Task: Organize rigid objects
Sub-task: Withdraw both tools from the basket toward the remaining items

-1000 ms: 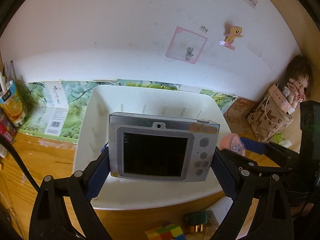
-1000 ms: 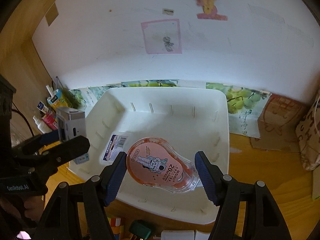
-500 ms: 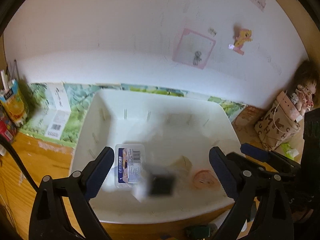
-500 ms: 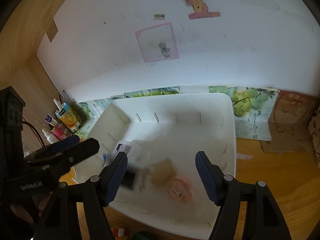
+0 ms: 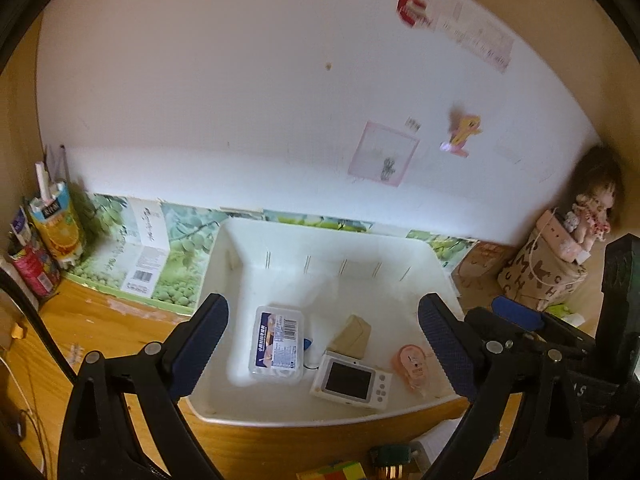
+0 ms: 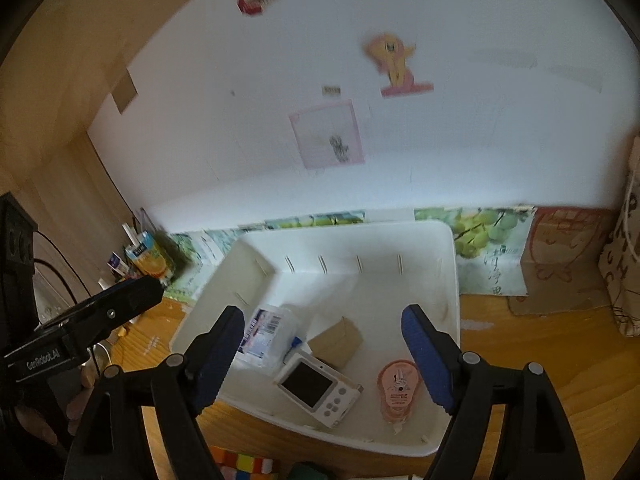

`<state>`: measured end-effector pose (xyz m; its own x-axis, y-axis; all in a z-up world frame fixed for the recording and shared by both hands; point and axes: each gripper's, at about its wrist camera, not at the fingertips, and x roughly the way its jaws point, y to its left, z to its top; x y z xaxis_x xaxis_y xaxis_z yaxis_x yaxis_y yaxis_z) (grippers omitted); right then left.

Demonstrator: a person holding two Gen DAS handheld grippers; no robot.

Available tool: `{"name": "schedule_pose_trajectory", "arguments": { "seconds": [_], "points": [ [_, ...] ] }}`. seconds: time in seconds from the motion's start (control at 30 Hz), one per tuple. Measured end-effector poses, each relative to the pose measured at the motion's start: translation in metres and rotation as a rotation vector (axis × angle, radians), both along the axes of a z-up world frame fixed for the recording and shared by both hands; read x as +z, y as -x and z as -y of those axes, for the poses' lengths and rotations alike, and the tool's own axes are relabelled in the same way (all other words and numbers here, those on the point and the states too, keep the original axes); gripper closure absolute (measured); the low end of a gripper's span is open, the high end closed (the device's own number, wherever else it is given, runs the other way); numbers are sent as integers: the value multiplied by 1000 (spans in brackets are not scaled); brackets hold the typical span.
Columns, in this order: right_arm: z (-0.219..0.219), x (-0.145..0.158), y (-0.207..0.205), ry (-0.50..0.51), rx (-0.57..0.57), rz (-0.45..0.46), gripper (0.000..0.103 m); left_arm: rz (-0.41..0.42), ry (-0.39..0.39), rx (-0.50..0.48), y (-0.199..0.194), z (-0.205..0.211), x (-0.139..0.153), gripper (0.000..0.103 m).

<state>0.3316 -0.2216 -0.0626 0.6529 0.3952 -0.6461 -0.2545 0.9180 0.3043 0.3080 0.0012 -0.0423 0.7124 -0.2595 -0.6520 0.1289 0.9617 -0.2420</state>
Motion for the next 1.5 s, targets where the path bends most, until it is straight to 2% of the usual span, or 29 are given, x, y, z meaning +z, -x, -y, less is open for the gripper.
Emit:
{"name": "schedule_pose_trajectory", "arguments": {
  "seconds": [0.3, 0.67, 1.1, 1.4, 1.5],
  "points": [
    [-3, 36, 54, -18, -48, 104, 19, 83, 0, 9, 54, -23, 33, 6],
    [-17, 50, 142, -13, -101, 190, 16, 138, -6, 20, 125, -57, 52, 6],
    [-30, 38, 249, 47, -165, 266, 16, 108, -35, -24, 193, -72, 39, 6],
    [-36, 18, 289, 108, -162, 244, 16, 70, -23, -31, 222, -75, 30, 6],
    [-35, 11, 297, 122, -166, 230, 16, 35, -7, -33, 228, -72, 23, 6]
  ]
}}
